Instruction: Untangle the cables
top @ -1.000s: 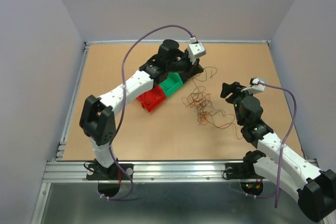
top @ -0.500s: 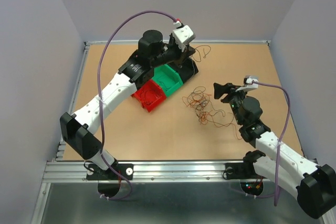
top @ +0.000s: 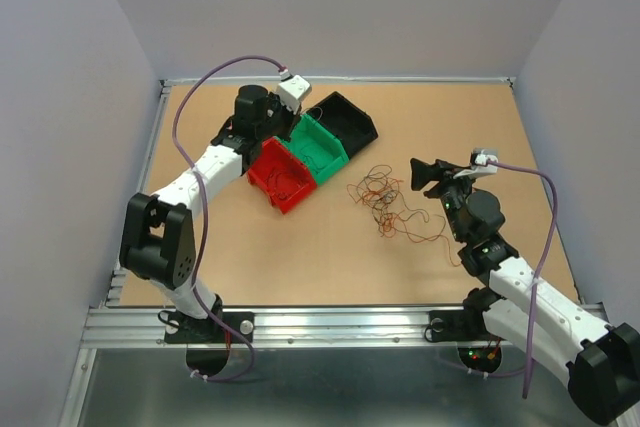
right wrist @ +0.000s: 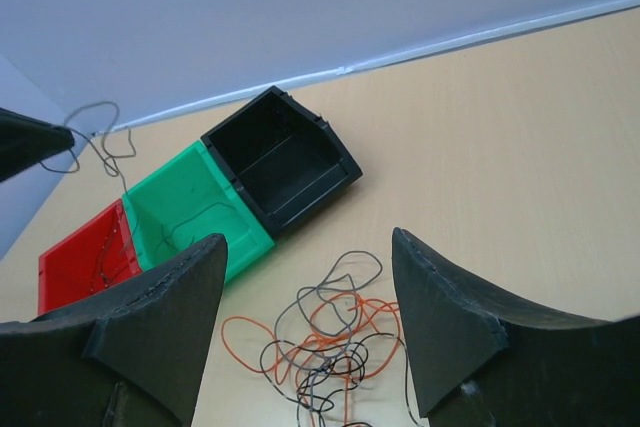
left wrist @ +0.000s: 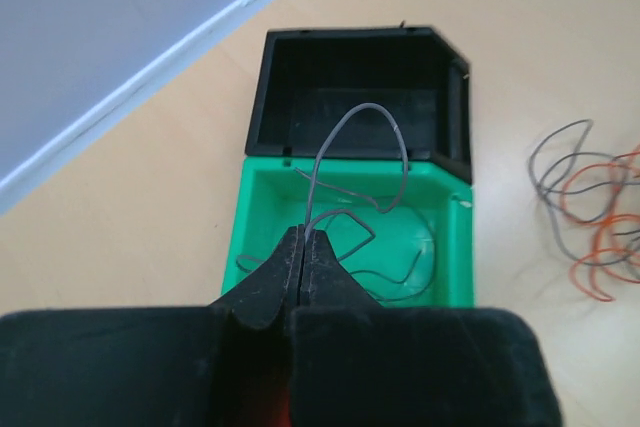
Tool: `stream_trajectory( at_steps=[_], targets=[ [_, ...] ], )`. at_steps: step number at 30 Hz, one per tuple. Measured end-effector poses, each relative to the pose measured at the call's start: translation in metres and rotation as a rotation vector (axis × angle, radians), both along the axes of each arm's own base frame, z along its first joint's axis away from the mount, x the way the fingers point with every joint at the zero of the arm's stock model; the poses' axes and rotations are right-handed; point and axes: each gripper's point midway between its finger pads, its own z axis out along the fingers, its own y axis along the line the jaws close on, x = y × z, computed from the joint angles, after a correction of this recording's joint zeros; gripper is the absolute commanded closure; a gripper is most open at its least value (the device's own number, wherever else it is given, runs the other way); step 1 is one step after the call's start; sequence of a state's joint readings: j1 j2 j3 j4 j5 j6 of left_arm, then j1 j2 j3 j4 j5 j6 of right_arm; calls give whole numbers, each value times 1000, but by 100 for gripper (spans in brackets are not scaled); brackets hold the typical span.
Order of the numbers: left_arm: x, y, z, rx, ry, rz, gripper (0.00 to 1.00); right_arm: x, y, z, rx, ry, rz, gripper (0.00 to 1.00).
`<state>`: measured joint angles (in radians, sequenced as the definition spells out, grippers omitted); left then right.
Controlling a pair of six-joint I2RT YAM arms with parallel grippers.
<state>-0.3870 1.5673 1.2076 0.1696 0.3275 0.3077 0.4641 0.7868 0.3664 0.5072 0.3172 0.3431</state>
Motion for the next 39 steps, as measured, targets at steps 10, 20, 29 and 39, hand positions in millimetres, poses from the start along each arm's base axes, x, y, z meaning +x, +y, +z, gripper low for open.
stream_trajectory(
  at_steps=[10,20,29,39],
  targets=[
    [29,3,-75,75,79,42,100,4,2,-10,-14,29,0,28],
    [22,9,-23,3,30,65,100,4,2,-10,-13,29,-1,28],
    [24,-2,97,-204,-143,57,100,5,2,-7,-7,17,-1,28],
    [64,-15,-34,-190,60,125,100,2,-2,0,5,-5,-16,28]
  ],
)
